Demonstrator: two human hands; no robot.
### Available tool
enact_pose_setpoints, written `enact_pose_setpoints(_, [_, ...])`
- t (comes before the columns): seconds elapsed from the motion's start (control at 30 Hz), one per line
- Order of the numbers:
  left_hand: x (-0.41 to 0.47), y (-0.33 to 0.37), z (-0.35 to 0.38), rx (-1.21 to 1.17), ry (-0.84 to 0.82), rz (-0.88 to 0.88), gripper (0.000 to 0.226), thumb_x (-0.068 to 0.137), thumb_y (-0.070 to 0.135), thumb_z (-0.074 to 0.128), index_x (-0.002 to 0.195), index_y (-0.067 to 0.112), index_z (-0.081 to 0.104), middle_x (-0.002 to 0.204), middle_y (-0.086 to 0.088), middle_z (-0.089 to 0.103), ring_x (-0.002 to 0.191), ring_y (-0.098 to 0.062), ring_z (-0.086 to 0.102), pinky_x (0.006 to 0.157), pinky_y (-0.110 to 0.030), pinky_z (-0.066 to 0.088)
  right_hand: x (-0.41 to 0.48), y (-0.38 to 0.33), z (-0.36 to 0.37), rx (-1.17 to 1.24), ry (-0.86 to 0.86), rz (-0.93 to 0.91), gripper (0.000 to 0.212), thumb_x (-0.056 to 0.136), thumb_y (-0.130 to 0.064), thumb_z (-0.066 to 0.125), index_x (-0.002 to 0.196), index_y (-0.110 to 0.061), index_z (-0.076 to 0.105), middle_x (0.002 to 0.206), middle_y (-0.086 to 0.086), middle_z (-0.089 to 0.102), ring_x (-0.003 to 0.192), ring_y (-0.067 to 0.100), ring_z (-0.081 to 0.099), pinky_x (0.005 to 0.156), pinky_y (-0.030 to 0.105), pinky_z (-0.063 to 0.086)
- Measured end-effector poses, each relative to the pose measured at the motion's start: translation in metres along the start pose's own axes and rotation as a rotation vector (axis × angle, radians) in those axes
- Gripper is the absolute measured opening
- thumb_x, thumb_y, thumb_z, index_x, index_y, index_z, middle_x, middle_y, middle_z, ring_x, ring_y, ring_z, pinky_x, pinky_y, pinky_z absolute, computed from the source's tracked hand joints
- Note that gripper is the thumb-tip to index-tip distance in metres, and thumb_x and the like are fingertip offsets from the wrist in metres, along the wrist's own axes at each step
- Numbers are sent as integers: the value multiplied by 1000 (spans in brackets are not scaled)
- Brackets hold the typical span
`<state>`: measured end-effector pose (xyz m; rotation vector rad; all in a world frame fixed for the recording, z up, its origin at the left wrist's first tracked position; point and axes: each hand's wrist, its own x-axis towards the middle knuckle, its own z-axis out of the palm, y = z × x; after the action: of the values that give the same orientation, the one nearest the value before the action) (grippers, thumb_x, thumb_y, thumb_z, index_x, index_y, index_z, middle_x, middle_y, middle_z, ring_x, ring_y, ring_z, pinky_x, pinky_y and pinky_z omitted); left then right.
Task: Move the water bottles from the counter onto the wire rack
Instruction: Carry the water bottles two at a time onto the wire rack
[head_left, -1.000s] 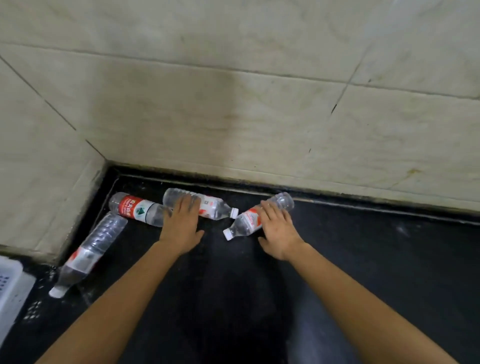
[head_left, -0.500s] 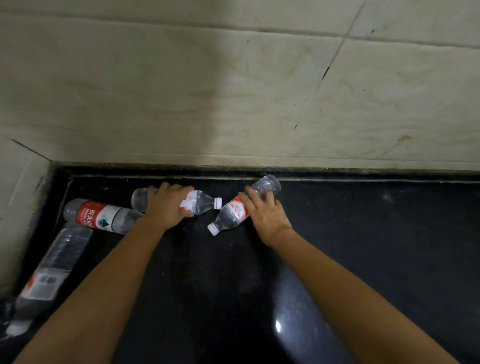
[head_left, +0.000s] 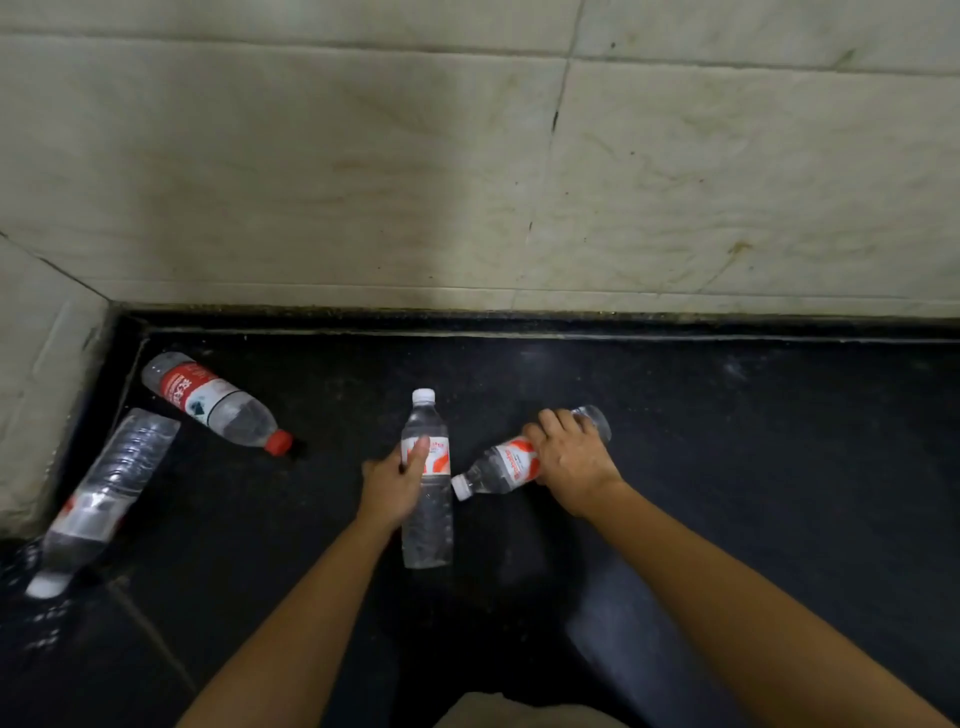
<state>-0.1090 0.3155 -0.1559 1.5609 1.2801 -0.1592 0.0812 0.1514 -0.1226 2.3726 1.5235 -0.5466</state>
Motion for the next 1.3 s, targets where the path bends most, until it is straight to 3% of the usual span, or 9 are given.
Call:
enact_pose_setpoints(0.1, [-24,-15,25,-92,5,-75,67,85,78,45,129,31,64,126,-14,61,114,-28,63,103,-43,51,-27,12,8,100,-29,69,61,92,-46,61,143,-21,41,139,5,41,131,27,41,113,47,31])
enact_pose_setpoints(0.3, [-50,-6,33,-213,-6,-87,28,101,41,55,106,18,69,87,5,70,80,-9,66,62,-22,48,-64,23,21,211,-117,175,70,95,-61,51,148,-17,40,141,9,48,128,30,46,107,43,40])
enact_pose_setpoints(0.5, [-46,-4,29,-136,24,-39,34,101,37,56,125,14,62,114,-8,71,93,-18,67,73,-28,51,-84,33,36,487,-168,383,56,105,-56,25,142,-20,46,138,12,50,122,32,54,98,43,47])
enact_pose_setpoints(0.63, [-48,-14,35,36,139,51,55,98,58,44,140,23,50,122,-5,65,110,-26,64,89,-41,52,-94,36,47,540,-86,507,58,103,-48,16,151,-23,35,143,11,42,127,31,50,98,44,49])
enact_pose_setpoints(0.8, [-52,-12,55,314,204,17,65,99,62,32,154,28,30,138,-19,48,127,-36,46,101,-52,43,-96,29,44,570,3,444,62,102,-60,33,150,-20,39,139,8,44,125,28,51,96,43,50])
enact_pose_setpoints(0.93, [-60,-2,63,346,184,-46,109,77,67,70,159,23,13,140,-19,36,126,-39,49,99,-49,46,-89,18,46,522,-50,465,81,88,-72,52,144,-15,39,136,7,39,122,25,50,92,41,53])
enact_pose_setpoints(1.1, [-54,-4,50,154,204,-49,78,70,50,82,137,30,47,113,-6,60,98,-27,64,89,-41,54,-76,17,42,568,-52,519,69,88,-62,61,134,-11,47,130,11,46,116,30,55,91,39,49])
enact_pose_setpoints(1.2, [-57,1,56,-142,150,-84,70,69,36,89,126,22,51,102,2,66,92,-18,67,89,-40,57,-73,21,42,831,-96,510,55,91,-62,56,122,-16,61,117,9,62,103,28,65,86,36,53])
enact_pose_setpoints(1.3, [-61,8,78,-300,35,-96,57,74,27,89,117,16,53,109,-5,69,95,-20,69,91,-42,57,-80,30,50,926,-31,465,32,103,-37,50,124,-20,68,118,9,68,110,28,65,99,40,52])
